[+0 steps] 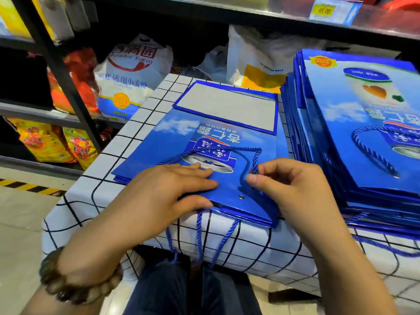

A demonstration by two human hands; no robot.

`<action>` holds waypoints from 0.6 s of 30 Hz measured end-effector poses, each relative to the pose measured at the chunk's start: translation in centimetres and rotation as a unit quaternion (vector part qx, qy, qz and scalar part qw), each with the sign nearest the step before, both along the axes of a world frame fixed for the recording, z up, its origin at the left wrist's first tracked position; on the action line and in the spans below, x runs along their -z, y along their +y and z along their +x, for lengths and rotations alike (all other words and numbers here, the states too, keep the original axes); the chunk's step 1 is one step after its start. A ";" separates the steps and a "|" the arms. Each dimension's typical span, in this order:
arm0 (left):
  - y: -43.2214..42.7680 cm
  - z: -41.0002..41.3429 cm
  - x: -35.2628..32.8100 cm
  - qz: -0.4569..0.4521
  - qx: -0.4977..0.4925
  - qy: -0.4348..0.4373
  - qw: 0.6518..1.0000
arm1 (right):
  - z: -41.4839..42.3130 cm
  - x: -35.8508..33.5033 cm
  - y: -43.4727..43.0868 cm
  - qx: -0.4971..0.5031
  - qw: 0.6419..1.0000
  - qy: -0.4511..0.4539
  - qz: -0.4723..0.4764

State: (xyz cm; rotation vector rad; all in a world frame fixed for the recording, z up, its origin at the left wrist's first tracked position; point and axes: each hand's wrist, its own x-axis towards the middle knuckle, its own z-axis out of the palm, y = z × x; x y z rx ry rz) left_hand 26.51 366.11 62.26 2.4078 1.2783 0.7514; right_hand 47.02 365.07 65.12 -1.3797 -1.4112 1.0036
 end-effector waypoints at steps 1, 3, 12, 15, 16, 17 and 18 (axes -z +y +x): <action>-0.1 -0.2 0.1 0.011 0.008 -0.003 1.000 | -0.1 0.0 0.0 0.000 1.000 0.002 -0.002; -0.4 -0.2 0.0 0.071 0.007 0.025 0.997 | -0.2 -0.1 -0.1 -0.013 1.000 0.010 -0.022; -1.2 0.9 1.1 0.293 -0.005 0.045 0.955 | 0.2 0.4 0.1 -0.038 0.998 -0.053 -0.022; -1.4 1.1 1.2 0.315 -0.008 0.038 0.948 | 0.3 0.4 0.2 -0.045 0.996 -0.077 -0.025; -1.4 1.1 1.3 0.317 -0.007 0.035 0.948 | 0.4 0.4 0.2 -0.049 0.995 -0.084 -0.027; -1.3 1.1 1.3 0.317 -0.008 0.034 0.948 | 0.5 0.4 0.2 -0.053 0.994 -0.090 -0.031; -1.3 1.1 1.4 0.318 -0.010 0.033 0.947 | 0.5 0.4 0.2 -0.056 0.994 -0.091 -0.036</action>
